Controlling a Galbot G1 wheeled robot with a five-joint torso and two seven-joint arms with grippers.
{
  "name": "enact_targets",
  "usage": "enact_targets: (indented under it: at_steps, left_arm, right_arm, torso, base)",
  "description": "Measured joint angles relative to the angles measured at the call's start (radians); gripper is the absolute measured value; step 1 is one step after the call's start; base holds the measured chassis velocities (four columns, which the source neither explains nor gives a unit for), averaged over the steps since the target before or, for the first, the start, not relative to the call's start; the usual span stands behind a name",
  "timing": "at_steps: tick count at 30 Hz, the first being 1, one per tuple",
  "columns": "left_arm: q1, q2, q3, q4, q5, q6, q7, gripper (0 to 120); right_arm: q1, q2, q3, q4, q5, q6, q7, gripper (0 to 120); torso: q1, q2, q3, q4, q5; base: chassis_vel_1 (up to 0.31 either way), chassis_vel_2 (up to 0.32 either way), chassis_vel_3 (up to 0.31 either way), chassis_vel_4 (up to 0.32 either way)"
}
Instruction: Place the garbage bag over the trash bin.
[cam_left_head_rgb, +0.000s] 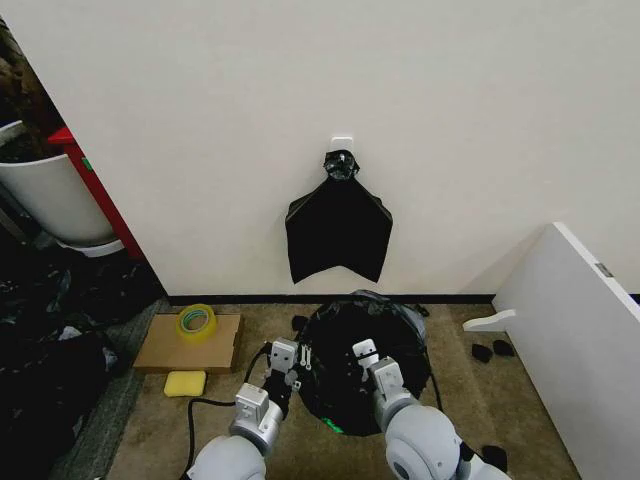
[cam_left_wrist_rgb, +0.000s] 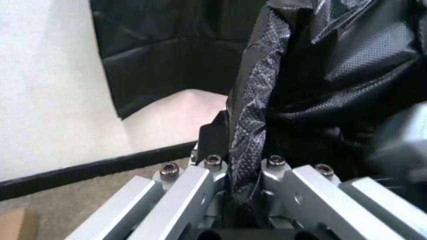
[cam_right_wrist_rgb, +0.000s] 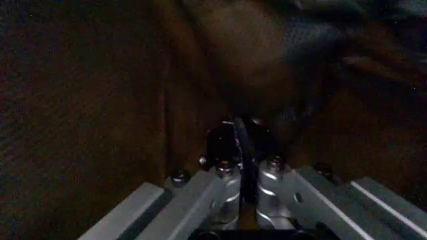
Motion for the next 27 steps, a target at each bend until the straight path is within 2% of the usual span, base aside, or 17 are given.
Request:
enact_targets:
  at_steps: [3, 6, 9, 10, 14, 21, 27]
  left_arm:
    - [0.009, 0.005, 0.0, -0.006, 0.008, -0.008, 0.009, 0]
    - [0.016, 0.009, -0.003, -0.008, 0.024, -0.018, 0.014, 0]
    - [0.016, 0.008, -0.003, -0.008, 0.027, -0.02, 0.014, 0]
    - [0.015, 0.008, -0.002, -0.007, 0.027, -0.02, 0.014, 0]
    - [0.014, 0.009, 0.001, -0.004, 0.029, -0.02, 0.014, 0]
    - [0.014, 0.015, 0.003, -0.004, 0.022, -0.019, 0.012, 0]
    - [0.004, 0.014, 0.006, -0.005, 0.004, -0.014, 0.008, 0]
  right_arm:
    - [0.011, 0.008, -0.005, -0.027, -0.039, 0.005, -0.001, 0]
    - [0.015, 0.006, -0.007, -0.064, -0.16, 0.03, -0.039, 0]
    - [0.012, 0.005, -0.016, -0.064, -0.162, 0.018, -0.038, 0]
    - [0.011, 0.009, -0.023, -0.055, -0.121, 0.004, -0.032, 0]
    - [0.023, 0.026, -0.022, -0.043, -0.062, 0.033, -0.031, 0]
    - [0.032, 0.001, 0.016, -0.068, -0.139, 0.047, -0.03, 0]
    - [0.01, -0.001, -0.015, -0.067, -0.135, 0.015, -0.047, 0]
  torso:
    - [0.0, 0.0, 0.0, 0.0001, 0.0001]
    - [0.0, 0.0, 0.0, 0.0001, 0.0]
    - [0.0, 0.0, 0.0, 0.0, 0.0001]
    - [0.0, 0.0, 0.0, -0.0001, 0.0]
    - [0.0, 0.0, 0.0, 0.0, 0.0001]
    - [0.0, 0.0, 0.0, 0.0001, 0.0]
    - [0.0, 0.0, 0.0, -0.0001, 0.0]
  base:
    - [0.0, 0.0, 0.0, 0.0]
    - [0.0, 0.0, 0.0, 0.0]
    - [0.0, 0.0, 0.0, 0.0]
    - [0.0, 0.0, 0.0, 0.0]
    - [0.0, 0.0, 0.0, 0.0]
    - [0.0, 0.0, 0.0, 0.0]
    - [0.0, 0.0, 0.0, 0.0]
